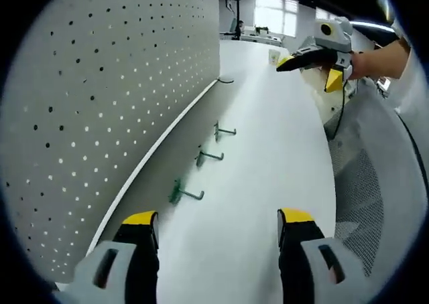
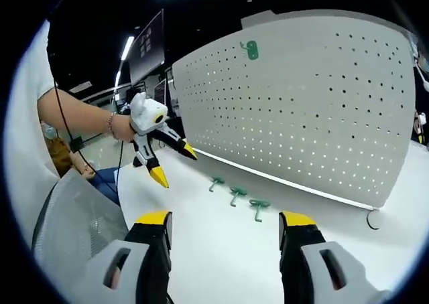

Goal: Insert the hook assembly into the mounting plate slot until the hook locks in place.

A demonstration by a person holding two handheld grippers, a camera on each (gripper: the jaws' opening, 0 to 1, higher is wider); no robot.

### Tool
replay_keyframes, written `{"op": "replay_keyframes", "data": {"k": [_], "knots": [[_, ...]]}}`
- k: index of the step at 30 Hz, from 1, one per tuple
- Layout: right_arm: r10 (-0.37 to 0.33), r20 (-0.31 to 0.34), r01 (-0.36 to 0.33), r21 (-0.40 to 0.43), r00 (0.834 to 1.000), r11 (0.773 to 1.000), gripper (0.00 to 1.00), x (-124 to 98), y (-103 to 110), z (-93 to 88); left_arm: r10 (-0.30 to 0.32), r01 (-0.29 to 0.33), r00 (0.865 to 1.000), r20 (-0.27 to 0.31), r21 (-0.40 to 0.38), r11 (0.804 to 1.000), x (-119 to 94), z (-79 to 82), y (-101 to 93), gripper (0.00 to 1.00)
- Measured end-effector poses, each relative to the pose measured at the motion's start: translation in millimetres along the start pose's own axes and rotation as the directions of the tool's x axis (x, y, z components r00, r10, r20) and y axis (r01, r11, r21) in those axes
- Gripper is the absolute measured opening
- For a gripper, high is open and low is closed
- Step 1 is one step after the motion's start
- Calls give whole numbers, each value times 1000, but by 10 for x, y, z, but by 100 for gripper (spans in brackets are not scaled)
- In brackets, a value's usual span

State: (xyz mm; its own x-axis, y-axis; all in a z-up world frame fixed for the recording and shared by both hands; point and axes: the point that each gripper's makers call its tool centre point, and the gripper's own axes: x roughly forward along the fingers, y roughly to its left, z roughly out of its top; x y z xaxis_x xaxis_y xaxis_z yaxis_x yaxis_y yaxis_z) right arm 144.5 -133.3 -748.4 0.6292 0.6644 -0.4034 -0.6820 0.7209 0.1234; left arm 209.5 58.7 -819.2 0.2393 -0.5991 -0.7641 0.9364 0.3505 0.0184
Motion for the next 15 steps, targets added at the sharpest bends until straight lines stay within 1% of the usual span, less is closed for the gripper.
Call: {"op": "replay_keyframes", "data": {"k": [5,7,11,15], "knots": [[6,-13,-6,-5,1000,1000,62,-4,23,-24,-18,19,999,-32,30,999,47,-36,44,75],[6,-30,-6,-11,1000,1000,63,-4,8,-65,-31,33,998,-48,53,998,64,-44,46,76],[7,-37,-8,-19,999,1000,63,-8,9,-70,-37,41,997,-64,54,998,109,-61,95,76],[6,-42,-6,-17,999,1000,63,-7,9,-74,-48,55,995,-92,79,995,159,-74,126,76]]}}
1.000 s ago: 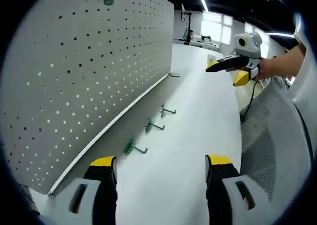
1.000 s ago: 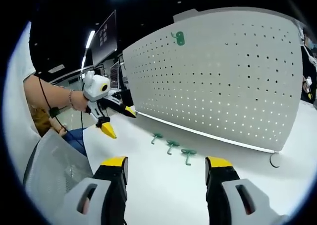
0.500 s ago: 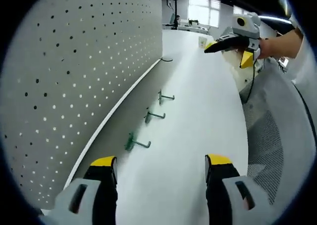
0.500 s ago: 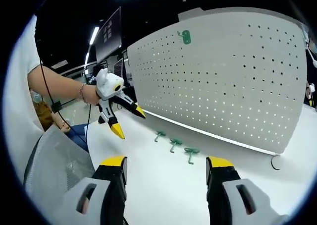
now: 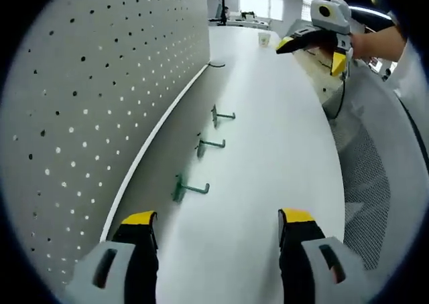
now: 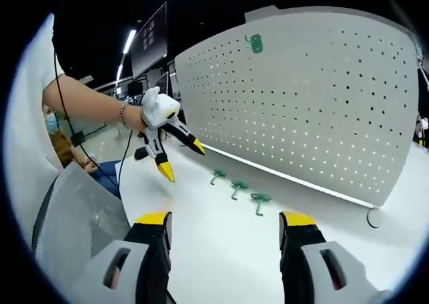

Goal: Insert the hook assembly into the mounting plate slot until the hook locks in place.

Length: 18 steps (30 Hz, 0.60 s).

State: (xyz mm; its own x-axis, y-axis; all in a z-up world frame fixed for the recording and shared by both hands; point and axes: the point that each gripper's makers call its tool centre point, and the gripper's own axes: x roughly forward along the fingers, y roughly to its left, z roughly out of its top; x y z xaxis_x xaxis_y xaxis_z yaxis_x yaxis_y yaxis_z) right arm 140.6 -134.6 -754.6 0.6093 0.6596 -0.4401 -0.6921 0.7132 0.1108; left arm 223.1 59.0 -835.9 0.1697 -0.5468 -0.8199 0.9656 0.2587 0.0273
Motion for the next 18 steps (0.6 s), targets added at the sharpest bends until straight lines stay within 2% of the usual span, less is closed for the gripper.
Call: {"op": "replay_keyframes", "data": {"k": [8,18], "knots": [[6,-23,-6,-15,1000,1000,63,27,35,-50,-15,16,999,-34,17,1000,109,99,157,76],[11,-43,-13,-36,999,999,64,37,60,-73,-46,51,994,-100,52,997,235,104,223,75]]}}
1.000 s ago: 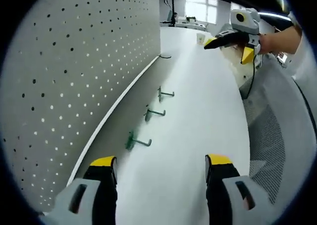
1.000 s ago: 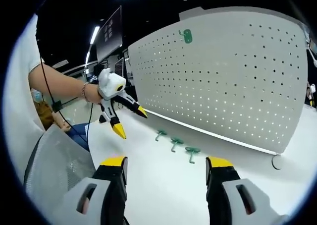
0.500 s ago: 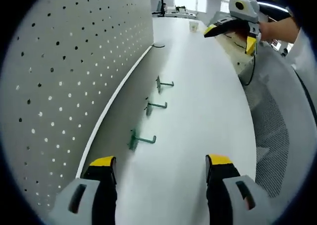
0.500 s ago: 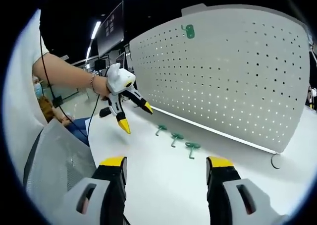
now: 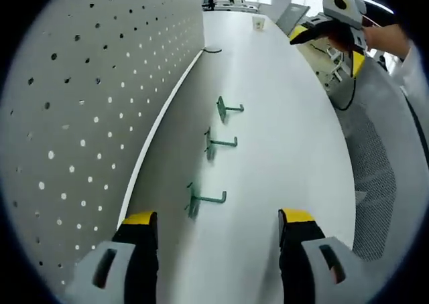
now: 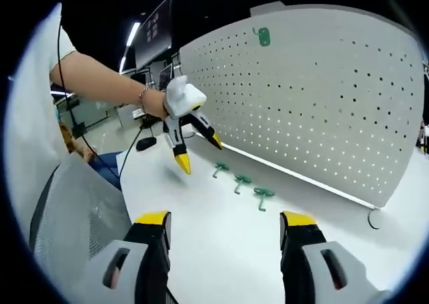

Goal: Insert the hook assembly into the mounting plate slot until the hook locks in place.

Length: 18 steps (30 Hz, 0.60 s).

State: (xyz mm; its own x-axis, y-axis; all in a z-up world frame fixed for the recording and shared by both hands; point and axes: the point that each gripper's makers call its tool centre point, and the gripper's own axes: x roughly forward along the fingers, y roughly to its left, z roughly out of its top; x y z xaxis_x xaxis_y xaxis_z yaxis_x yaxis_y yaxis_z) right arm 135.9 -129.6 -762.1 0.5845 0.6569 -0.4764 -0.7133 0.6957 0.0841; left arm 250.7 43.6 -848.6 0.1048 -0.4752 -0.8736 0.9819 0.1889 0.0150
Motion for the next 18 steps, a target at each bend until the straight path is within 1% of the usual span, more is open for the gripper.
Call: {"op": "replay_keyframes", "data": {"k": [3,9,12,15,18], "knots": [[0,-6,0,-2,1000,1000,64,9,0,-10,-11,11,1000,-13,5,1000,43,4,9,75],[4,-13,-4,0,1000,1000,64,8,8,-26,-34,35,998,-57,17,999,133,-83,6,74],[-1,-19,1,-3,1000,1000,64,-7,-5,-31,-35,36,997,-72,7,999,162,-106,21,74],[-6,-25,6,-2,1000,1000,64,-21,-18,-42,-50,51,996,-81,15,999,186,-102,2,74],[-9,-35,9,0,999,1000,64,-22,-23,-68,-49,52,994,-99,28,998,220,-109,35,73]]}}
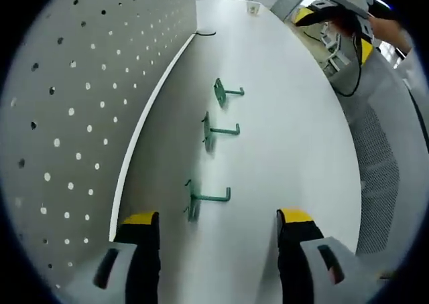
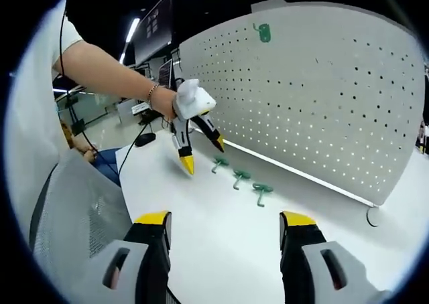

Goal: Insert the hook assembly into the mounting plate slot until the hook locks in place.

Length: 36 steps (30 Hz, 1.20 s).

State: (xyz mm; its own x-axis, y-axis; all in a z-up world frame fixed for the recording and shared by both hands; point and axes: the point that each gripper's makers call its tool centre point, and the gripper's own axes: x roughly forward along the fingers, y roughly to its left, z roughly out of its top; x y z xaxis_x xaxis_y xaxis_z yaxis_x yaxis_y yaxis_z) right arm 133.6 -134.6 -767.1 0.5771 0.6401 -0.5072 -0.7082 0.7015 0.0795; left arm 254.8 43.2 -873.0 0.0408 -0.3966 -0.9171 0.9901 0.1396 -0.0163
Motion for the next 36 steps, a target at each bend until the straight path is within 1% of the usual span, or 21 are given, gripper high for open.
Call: {"op": "replay_keyframes", "data": {"k": [3,5,8,10,11,14,16,23,26,31,33,36], "knots": [[1,-2,-1,5,1000,1000,64,2,12,-11,-2,2,1000,-6,14,1000,19,1,9,71],[-4,-2,4,25,1000,1000,64,-1,3,-23,-5,5,1000,-22,18,1000,56,-30,18,70],[-5,-7,5,22,1000,1000,63,-10,0,-36,-7,8,999,-35,31,999,73,-42,14,67],[-6,-14,6,22,1000,1000,63,-13,-3,-59,-14,15,999,-46,30,999,101,-57,-8,68],[-7,-15,7,22,1000,1000,63,-17,-2,-60,-9,10,999,-41,46,999,100,-32,-3,68],[-9,-14,9,27,1000,1000,62,-20,1,-60,-6,7,999,-40,33,999,98,-9,17,66],[-10,-12,10,29,1000,1000,62,-22,2,-56,12,-10,999,-43,44,999,97,-18,55,63],[-26,1,26,48,1000,998,60,-48,-34,-32,6,-5,999,-32,38,999,99,-14,42,62],[-34,5,33,45,999,998,60,-62,-50,-34,5,-5,1000,-19,37,999,95,-2,52,57],[-49,27,47,80,998,996,60,-89,-90,-26,12,-12,1000,-28,23,1000,89,12,87,39],[-53,27,50,77,998,996,59,-91,-86,-17,20,-19,999,-29,7,1000,93,12,110,35],[-67,44,63,82,997,995,59,-110,-111,13,24,-23,999,-31,3,1000,84,16,110,31]]}}
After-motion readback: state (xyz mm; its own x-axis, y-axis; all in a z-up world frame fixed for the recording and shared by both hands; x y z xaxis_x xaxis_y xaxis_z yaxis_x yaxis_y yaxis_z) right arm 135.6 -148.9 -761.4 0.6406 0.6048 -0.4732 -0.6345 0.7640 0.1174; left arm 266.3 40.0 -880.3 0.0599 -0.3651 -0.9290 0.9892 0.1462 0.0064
